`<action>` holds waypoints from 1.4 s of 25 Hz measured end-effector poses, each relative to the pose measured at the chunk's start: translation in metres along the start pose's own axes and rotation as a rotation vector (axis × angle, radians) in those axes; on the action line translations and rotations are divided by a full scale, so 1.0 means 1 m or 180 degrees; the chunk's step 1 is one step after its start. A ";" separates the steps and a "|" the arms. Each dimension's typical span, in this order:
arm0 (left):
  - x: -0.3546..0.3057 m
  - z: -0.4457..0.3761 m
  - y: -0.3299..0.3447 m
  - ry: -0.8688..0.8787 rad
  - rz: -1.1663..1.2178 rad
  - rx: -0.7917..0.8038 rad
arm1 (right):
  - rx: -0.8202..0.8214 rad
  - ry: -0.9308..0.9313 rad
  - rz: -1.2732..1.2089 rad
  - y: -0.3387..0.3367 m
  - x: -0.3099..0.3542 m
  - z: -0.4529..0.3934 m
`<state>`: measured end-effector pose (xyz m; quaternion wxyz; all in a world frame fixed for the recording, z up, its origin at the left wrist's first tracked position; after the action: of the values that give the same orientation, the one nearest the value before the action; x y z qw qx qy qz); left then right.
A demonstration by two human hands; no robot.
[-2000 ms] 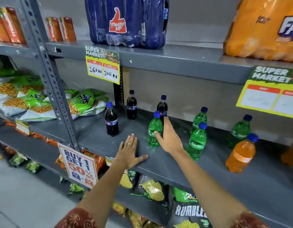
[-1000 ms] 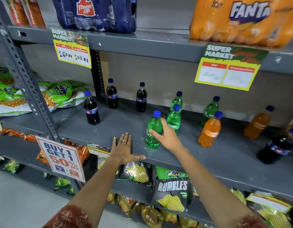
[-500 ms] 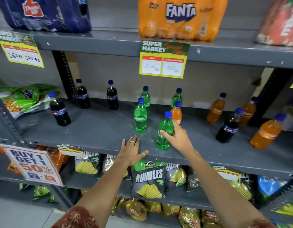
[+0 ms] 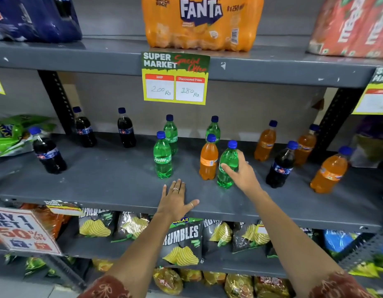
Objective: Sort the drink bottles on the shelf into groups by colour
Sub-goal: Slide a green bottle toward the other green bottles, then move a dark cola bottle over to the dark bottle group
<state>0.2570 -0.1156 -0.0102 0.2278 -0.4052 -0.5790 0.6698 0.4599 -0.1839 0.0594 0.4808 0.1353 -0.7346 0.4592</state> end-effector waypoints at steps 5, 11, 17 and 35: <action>0.000 0.000 -0.002 -0.0008 0.0035 0.0046 | 0.0125 0.0186 -0.0079 0.002 -0.001 -0.015; -0.003 -0.001 -0.001 -0.0150 0.0000 0.0151 | 0.0237 0.0376 -0.0259 0.005 -0.001 -0.014; -0.019 -0.010 0.004 -0.0230 -0.0029 0.0212 | -0.1062 0.0355 -0.0252 -0.029 -0.004 0.004; -0.014 -0.021 0.018 -0.0345 -0.0170 0.0149 | -0.2276 0.1200 -0.0045 -0.079 -0.051 -0.008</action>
<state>0.2852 -0.1184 -0.0238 0.2234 -0.3472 -0.5853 0.6978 0.5409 -0.2328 0.0616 0.6270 -0.1220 -0.7460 0.1881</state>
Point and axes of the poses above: each hand's wrist, its own z-axis away from the middle knuckle, its own y-axis out of the palm, x = y × z, the point moved 4 cm from there along -z, towards the middle knuckle, and after that the axes turned 14 degrees about y, right-handed, at the moved point
